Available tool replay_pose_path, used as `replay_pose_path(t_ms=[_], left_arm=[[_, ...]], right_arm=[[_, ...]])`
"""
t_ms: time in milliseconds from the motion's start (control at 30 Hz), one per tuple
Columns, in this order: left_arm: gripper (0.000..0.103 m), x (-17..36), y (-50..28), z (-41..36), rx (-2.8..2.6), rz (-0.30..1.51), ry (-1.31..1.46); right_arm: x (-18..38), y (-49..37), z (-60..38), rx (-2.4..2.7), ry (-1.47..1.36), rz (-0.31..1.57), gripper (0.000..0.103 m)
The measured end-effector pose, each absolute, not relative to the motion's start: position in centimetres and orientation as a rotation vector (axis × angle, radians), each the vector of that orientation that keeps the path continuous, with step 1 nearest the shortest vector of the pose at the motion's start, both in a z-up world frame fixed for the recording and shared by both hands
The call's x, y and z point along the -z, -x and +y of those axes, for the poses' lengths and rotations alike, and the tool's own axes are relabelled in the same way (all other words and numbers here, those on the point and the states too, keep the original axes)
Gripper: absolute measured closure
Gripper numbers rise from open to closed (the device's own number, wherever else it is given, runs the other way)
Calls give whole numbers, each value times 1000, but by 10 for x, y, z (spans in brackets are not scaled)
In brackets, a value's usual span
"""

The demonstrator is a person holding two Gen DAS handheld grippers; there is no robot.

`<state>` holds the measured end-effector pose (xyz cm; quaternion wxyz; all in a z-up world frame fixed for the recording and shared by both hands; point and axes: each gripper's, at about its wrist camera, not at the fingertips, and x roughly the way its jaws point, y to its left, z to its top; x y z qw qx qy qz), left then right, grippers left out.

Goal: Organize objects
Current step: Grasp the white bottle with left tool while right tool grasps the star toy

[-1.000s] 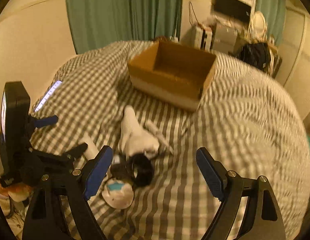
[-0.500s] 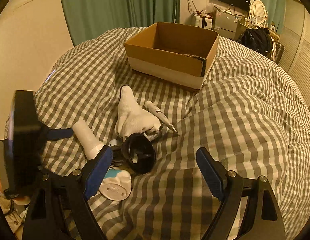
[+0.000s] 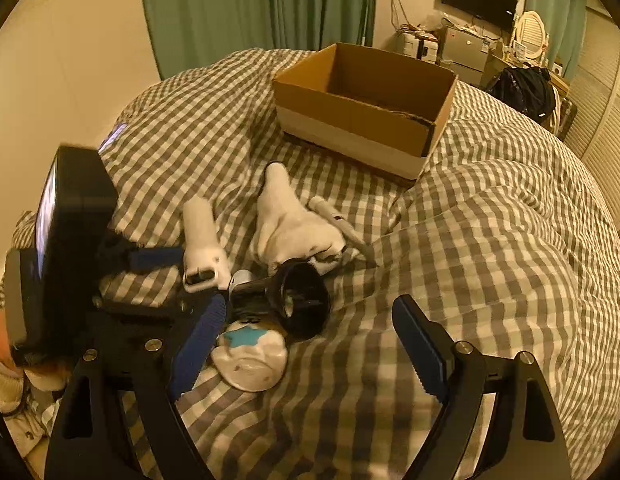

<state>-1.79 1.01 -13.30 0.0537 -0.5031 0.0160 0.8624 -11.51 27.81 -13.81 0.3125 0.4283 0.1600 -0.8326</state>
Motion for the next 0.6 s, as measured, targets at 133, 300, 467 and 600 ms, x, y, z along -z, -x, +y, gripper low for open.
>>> replay_pose_path(t_ms=[133,300,467,600], left_arm=[[51,131,14,4,-2618,32,1523],[52,128,10,-11,-2637,-8,1516],[60,133,13,-9,-2631,-1,1511],[69,134,13,-5,-2616,14,1509]], right_arm=[[148,108,270,2158,-1172,450,17],[171,95,250,2057,-1227,545,24],[201,105,241,1987,-1327,570,45],[203,105,242,1977,-1320,557,52]])
